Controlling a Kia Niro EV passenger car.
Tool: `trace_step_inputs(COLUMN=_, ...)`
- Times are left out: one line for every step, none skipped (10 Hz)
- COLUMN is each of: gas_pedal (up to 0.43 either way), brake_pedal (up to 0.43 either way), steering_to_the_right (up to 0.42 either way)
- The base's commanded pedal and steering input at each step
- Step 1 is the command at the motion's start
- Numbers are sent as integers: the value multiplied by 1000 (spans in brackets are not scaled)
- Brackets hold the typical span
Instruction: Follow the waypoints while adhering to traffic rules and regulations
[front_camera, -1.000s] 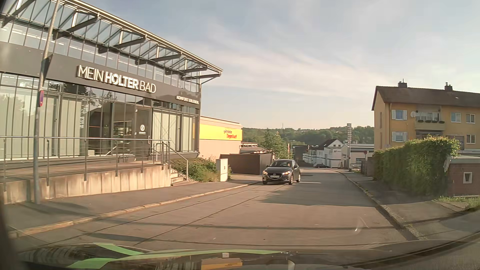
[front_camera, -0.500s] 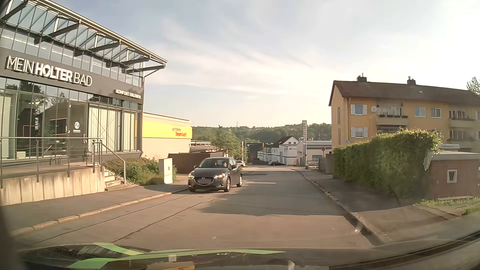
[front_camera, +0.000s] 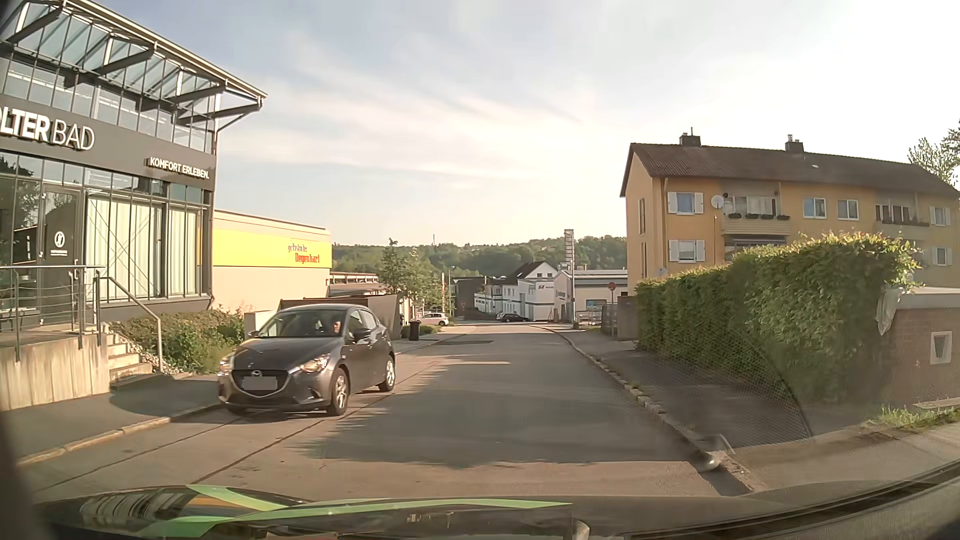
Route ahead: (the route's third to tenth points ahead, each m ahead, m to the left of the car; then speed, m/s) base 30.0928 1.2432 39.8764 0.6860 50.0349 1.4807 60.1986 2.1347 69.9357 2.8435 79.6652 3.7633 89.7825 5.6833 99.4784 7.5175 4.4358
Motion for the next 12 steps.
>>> trace_step_inputs(gas_pedal=87, brake_pedal=0, steering_to_the_right=46)
trace_step_inputs(gas_pedal=87, brake_pedal=0, steering_to_the_right=23)
trace_step_inputs(gas_pedal=87, brake_pedal=0, steering_to_the_right=5)
trace_step_inputs(gas_pedal=87, brake_pedal=0, steering_to_the_right=1)
trace_step_inputs(gas_pedal=87, brake_pedal=0, steering_to_the_right=1)
trace_step_inputs(gas_pedal=87, brake_pedal=0, steering_to_the_right=1)
trace_step_inputs(gas_pedal=87, brake_pedal=0, steering_to_the_right=1)
trace_step_inputs(gas_pedal=87, brake_pedal=0, steering_to_the_right=1)
trace_step_inputs(gas_pedal=87, brake_pedal=0, steering_to_the_right=1)
trace_step_inputs(gas_pedal=87, brake_pedal=0, steering_to_the_right=1)
trace_step_inputs(gas_pedal=87, brake_pedal=0, steering_to_the_right=2)
trace_step_inputs(gas_pedal=87, brake_pedal=0, steering_to_the_right=5)
